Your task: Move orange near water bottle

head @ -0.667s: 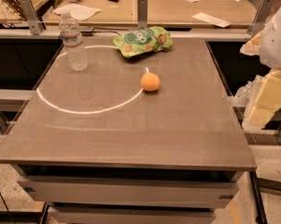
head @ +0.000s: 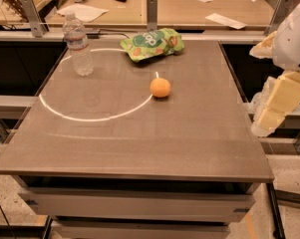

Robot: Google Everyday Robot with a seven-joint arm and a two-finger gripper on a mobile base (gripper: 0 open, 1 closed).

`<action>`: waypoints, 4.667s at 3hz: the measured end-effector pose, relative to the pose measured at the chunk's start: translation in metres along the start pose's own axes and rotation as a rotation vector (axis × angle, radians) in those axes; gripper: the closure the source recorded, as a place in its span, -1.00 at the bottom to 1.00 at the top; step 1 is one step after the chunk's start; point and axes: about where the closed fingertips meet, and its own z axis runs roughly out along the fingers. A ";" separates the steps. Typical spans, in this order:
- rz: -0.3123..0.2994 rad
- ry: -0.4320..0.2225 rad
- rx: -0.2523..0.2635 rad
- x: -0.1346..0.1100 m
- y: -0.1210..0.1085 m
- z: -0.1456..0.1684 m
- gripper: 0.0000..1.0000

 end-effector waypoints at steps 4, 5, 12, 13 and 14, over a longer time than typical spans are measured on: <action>0.147 -0.364 -0.001 -0.061 -0.031 0.060 -1.00; 0.148 -0.413 0.041 -0.053 -0.050 0.070 -1.00; -0.043 -0.590 -0.162 -0.094 -0.075 0.152 -1.00; -0.031 -0.617 -0.199 -0.105 -0.075 0.157 -1.00; -0.010 -0.636 -0.237 -0.119 -0.078 0.160 -1.00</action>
Offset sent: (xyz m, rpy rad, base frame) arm 0.0453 0.0706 -0.0162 0.4688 0.0067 0.0212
